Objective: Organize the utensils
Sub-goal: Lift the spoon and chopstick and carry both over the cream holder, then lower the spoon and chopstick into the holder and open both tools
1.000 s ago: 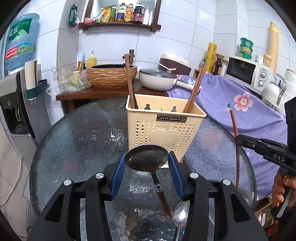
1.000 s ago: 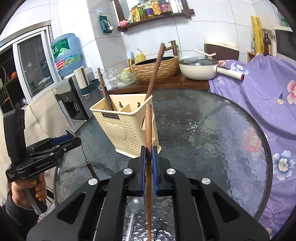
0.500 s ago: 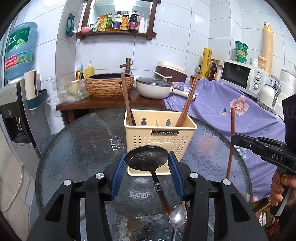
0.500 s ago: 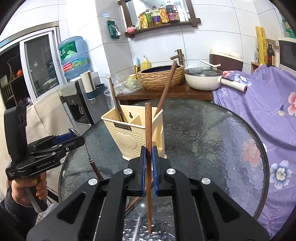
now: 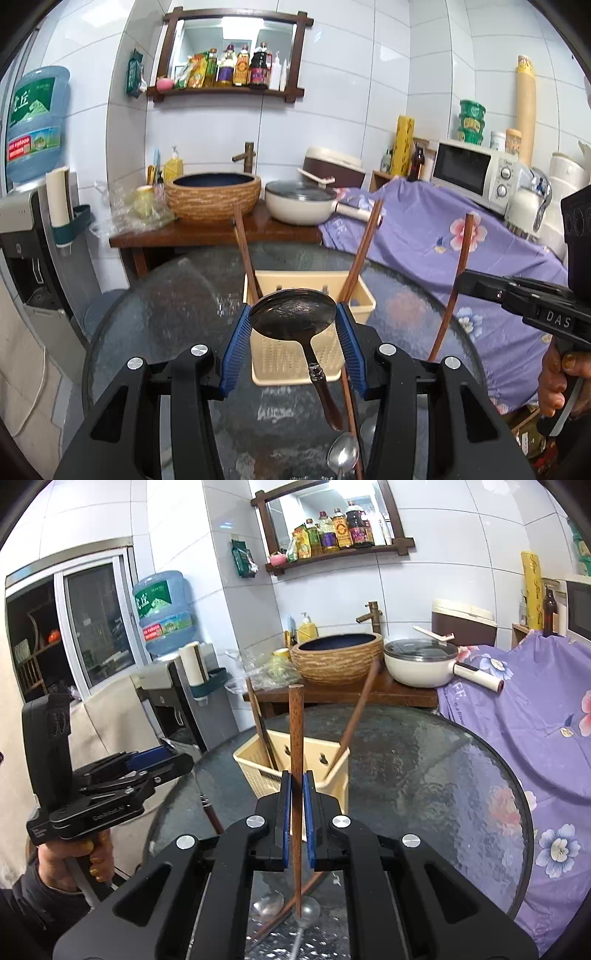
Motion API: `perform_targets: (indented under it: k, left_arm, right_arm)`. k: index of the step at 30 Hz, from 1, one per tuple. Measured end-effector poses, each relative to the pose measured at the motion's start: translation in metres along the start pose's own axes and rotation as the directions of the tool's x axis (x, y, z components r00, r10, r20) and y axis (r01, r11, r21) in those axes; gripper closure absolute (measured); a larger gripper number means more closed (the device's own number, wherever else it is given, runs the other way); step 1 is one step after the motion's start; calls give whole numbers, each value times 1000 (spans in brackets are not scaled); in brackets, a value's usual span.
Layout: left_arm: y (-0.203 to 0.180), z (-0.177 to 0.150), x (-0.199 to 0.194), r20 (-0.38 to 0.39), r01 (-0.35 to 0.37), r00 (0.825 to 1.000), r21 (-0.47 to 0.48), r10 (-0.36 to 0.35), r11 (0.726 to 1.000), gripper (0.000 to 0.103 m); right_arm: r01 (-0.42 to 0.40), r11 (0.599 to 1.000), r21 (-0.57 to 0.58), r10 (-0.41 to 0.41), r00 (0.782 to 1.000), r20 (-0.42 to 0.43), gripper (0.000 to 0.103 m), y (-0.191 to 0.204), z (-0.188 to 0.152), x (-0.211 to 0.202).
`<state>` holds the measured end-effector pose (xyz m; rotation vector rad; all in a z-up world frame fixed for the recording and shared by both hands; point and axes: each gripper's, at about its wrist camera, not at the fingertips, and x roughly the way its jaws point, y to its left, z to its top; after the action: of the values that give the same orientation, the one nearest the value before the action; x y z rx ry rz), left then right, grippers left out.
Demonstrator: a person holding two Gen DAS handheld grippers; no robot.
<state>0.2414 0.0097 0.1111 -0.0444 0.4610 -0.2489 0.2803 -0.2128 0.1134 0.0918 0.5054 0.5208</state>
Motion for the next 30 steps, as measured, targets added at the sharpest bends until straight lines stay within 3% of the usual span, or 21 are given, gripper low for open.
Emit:
perform_targets:
  k: [5, 10, 15, 21, 30]
  left_arm:
    - [-1, 34, -6, 78, -37, 996, 9, 36, 999, 58]
    - [1, 73, -4, 164, -101, 981, -1, 99, 995, 58]
    - [0, 96, 12, 222, -176, 959, -13, 175, 984, 58]
    - [-3, 86, 39, 199, -205, 959, -11, 203, 979, 58]
    - [7, 44, 77, 111, -213, 971, -11, 213, 977, 58]
  right_arm:
    - [-6, 1000, -20, 8, 998, 65, 96, 11, 36, -11]
    - [2, 999, -37, 6, 981, 194, 96, 27, 81, -28]
    - [89, 993, -78, -62, 954, 293, 96, 39, 111, -22]
    - [171, 982, -75, -143, 946, 290, 96, 33, 101, 19]
    - [175, 984, -19, -167, 962, 216, 96, 9, 54, 65]
